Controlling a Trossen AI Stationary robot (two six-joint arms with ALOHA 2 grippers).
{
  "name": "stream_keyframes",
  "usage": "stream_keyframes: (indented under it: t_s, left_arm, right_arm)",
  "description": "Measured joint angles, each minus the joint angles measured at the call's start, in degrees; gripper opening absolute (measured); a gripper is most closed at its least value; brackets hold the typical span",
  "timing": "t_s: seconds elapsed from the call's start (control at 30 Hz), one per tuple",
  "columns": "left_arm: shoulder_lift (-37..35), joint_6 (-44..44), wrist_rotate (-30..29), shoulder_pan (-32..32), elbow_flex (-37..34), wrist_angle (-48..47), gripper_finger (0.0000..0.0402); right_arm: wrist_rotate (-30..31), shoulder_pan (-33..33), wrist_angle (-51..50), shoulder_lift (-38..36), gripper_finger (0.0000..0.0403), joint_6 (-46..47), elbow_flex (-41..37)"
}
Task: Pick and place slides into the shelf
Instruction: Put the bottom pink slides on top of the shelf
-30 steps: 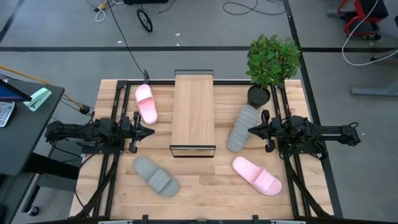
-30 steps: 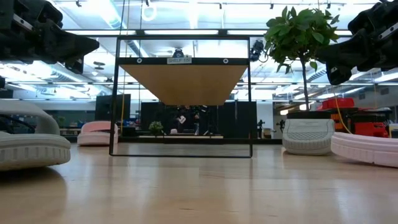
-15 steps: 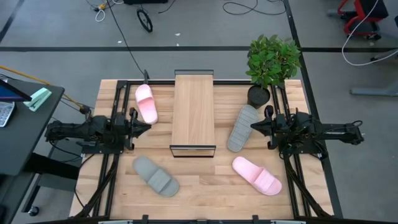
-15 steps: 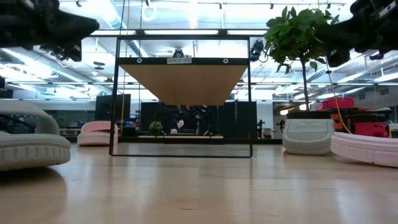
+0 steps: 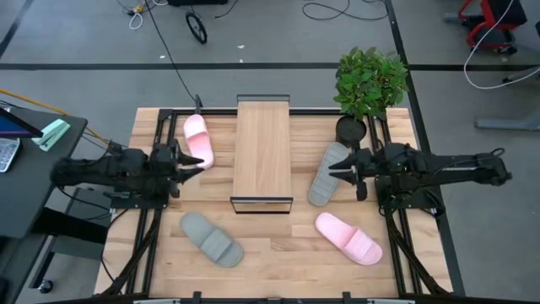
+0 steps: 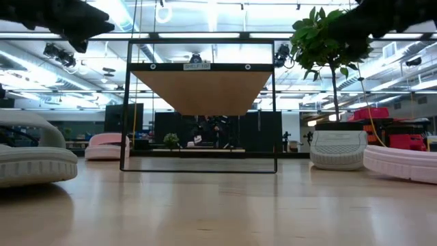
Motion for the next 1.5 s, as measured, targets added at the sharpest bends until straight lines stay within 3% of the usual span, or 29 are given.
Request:
stream_keyframes:
  t_s: [0.2,0.4,0.57,0.8,1.1,1.37,1.5]
  left_arm:
    - [5.76,-1.88,0.0,0.0,4.63,-5.64,0.0175]
    - [7.16,0.95,0.01,0.0,5.22,-5.37,0.019]
    - [7.06,-1.31,0.02,0.0,5.22,-5.42,0.0192]
    - [7.06,-3.41,0.03,0.0,5.22,-7.67,0.0183]
    - [7.06,-5.36,0.04,0.0,5.2,-12.55,0.0189]
    - [7.06,-15.02,0.54,0.0,5.2,-12.54,0.018]
    - [7.06,-18.6,4.39,-0.01,5.2,-12.29,0.0175]
  right_arm:
    - [-5.31,0.02,-13.97,7.0,0.0132,4.45,9.95]
    - [-6.0,0.0,-24.1,11.14,0.0137,10.21,14.42]
    - [-5.79,0.0,-26.44,12.66,0.0135,14.4,14.55]
    - [-0.26,0.0,-30.53,15.01,0.0135,23.11,14.55]
    - [0.03,0.0,-36.44,16.95,0.0135,30.46,14.55]
    - [-0.14,0.0,-37.86,16.98,0.0135,31.76,14.55]
    - [-0.17,0.0,-37.85,16.98,0.0135,32.36,14.55]
